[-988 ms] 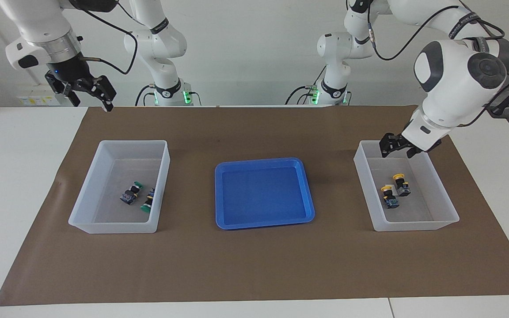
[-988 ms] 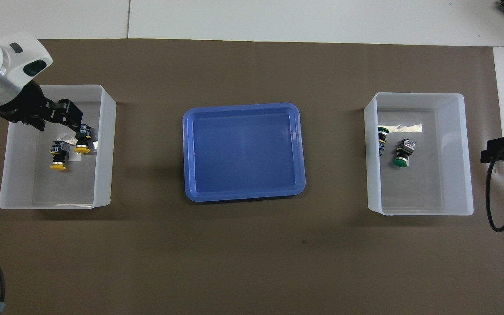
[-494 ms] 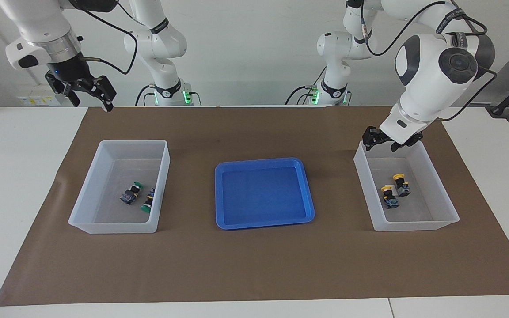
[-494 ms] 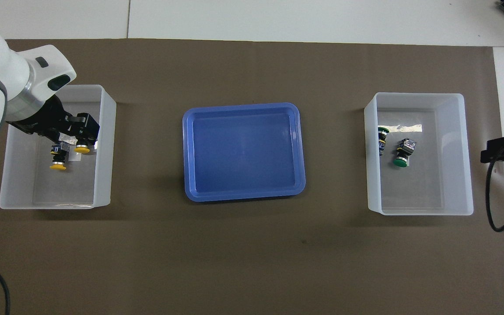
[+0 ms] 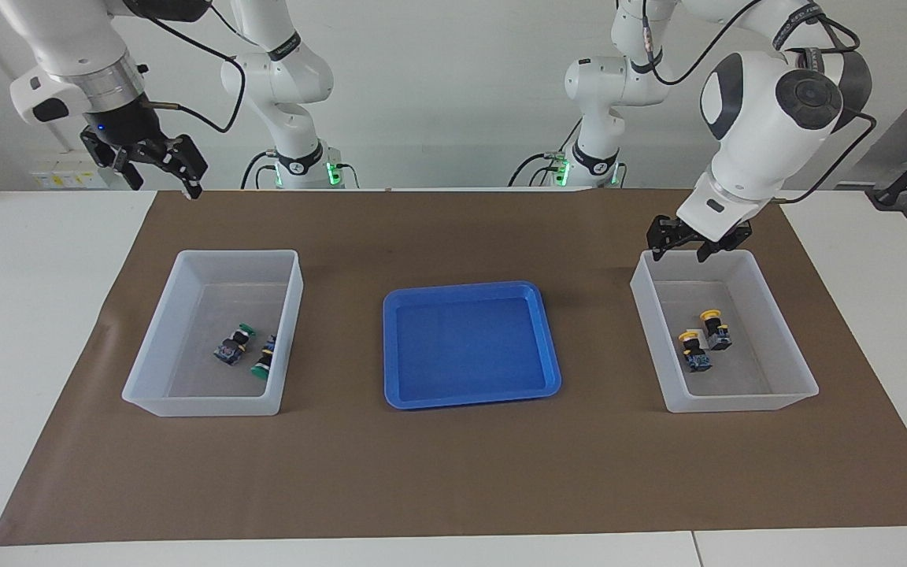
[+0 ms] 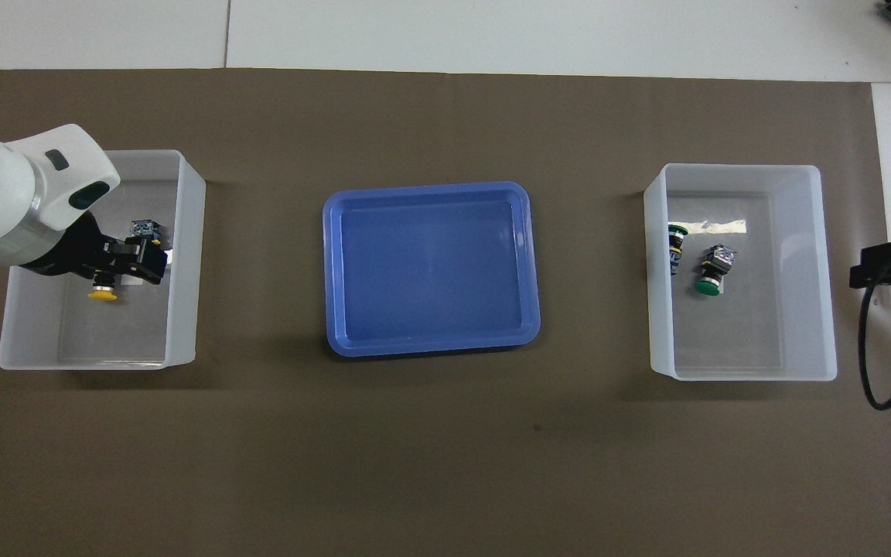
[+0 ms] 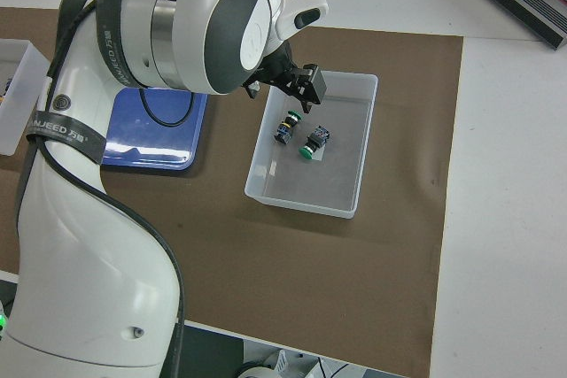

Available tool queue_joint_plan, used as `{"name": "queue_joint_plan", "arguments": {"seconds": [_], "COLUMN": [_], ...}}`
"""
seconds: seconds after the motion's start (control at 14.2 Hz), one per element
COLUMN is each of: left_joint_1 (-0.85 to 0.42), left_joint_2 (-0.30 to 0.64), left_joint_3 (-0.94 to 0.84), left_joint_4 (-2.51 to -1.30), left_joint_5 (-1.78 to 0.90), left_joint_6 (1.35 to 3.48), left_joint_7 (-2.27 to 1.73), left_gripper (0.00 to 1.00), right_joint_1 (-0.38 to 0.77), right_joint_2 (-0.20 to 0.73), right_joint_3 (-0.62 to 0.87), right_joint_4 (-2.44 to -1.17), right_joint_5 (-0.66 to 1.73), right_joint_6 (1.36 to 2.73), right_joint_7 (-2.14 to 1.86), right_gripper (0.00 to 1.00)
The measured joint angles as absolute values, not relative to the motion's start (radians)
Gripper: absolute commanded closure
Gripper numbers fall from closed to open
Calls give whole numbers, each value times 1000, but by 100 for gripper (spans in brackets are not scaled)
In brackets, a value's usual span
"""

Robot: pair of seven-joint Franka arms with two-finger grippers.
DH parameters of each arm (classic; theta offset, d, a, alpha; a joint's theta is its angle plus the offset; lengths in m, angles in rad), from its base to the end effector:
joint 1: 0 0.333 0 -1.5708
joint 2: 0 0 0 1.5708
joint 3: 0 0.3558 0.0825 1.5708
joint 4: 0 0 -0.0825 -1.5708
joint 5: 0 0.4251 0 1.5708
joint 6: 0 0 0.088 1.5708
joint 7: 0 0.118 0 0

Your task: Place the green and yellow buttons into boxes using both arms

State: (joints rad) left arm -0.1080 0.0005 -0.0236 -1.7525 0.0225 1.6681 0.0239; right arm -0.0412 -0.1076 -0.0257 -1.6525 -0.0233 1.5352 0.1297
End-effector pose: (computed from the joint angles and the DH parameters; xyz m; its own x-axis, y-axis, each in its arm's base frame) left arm 0.5886 -0.0754 0.5679 0.9840 -0.1565 -0.0853 -0.1588 -0.9871 -0.0201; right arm 0.5520 -0.0407 0.6702 0.9806 -0.1959 -0.0070 -0.1958 -0.9804 0.0216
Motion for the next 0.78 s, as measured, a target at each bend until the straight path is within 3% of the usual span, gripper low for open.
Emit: {"name": "queue_joint_plan", "arguments": {"seconds": [0.21,0.78], "left_joint_1": [-56,-59], "left_joint_2": [-36,-50], "left_joint_3": [-17,-44], "left_joint_4": [-1756,-1738], "left_joint_5": [23,23], "left_joint_6": [1669,1683], "left_joint_7": [95,52], "left_gripper": [0,0], "right_joint_1": [-41,-41], "right_joint_2": [-108,-108], "right_joint_3": [-26,-26], "right_joint_4": [-1653,-1653], "right_joint_5": [-23,-23], "right_joint_6": [1535,1535], "right_joint_7": [130,130], "right_gripper": [0,0]}}
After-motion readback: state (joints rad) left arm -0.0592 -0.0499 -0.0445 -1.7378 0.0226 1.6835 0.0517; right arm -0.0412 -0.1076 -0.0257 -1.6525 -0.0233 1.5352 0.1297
